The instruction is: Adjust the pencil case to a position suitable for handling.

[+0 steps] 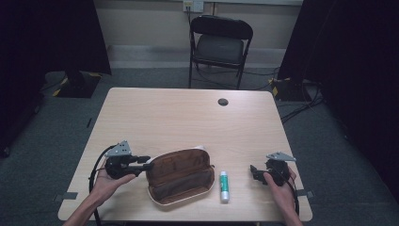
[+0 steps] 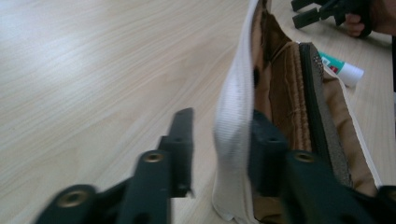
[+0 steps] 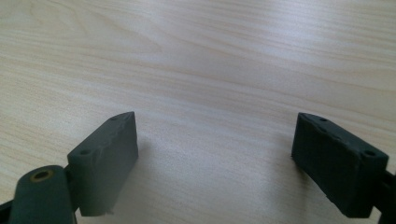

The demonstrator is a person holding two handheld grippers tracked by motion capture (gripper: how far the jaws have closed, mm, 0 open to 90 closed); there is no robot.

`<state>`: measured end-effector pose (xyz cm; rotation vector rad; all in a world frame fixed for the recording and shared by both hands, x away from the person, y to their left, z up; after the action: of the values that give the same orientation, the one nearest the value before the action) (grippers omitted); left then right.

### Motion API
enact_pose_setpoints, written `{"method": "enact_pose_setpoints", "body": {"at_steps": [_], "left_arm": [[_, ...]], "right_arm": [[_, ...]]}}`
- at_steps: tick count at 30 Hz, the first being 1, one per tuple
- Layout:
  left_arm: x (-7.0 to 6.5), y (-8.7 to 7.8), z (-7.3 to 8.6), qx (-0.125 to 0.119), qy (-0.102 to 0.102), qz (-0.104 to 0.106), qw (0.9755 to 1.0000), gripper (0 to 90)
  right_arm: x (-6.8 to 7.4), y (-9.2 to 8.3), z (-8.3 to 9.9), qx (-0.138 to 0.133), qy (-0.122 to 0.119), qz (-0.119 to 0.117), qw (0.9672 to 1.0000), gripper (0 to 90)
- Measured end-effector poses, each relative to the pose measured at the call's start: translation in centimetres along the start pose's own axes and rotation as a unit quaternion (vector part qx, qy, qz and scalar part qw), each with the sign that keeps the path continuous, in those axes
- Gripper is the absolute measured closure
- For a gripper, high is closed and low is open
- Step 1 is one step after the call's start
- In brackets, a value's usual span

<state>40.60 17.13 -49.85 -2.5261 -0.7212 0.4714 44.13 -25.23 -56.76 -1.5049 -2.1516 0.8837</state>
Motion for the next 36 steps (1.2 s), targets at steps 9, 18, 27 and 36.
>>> {"method": "enact_pose_setpoints", "body": {"at_steps": [9, 18, 27, 36], "left_arm": [[1.3, 1.2, -1.2, 0.000, -0.008, -0.015, 0.9999, 76.9], [2.3, 2.2, -2.0, -0.003, -0.018, -0.025, 0.9995, 74.9], [1.6, 1.8, -2.1, -0.011, -0.023, -0.013, 0.9996, 60.3], [2.4, -0.9, -1.5, -0.036, -0.051, -0.030, 0.9976, 32.6]], "right_arm": [[0.0, 0.0, 0.0, -0.001, -0.001, 0.001, 1.0000, 13.4], [0.0, 0.1, 0.0, 0.000, 0.000, 0.001, 1.0000, 13.3], [0.0, 0.1, 0.0, 0.000, 0.000, 0.001, 1.0000, 13.4], [0.0, 0.1, 0.0, 0.000, 0.000, 0.001, 1.0000, 13.4]]}}
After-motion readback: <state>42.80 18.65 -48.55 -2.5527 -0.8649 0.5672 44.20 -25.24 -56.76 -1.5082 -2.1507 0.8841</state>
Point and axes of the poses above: each handheld gripper's, and its own axes: y roughly forward along the jaws, z roughly out of its underside, x roughly to its left, the point moved 10 cm from there along y, roughly forward along the jaws, and after that the axes turned 3 degrees about -y, right-handed, at the moved point
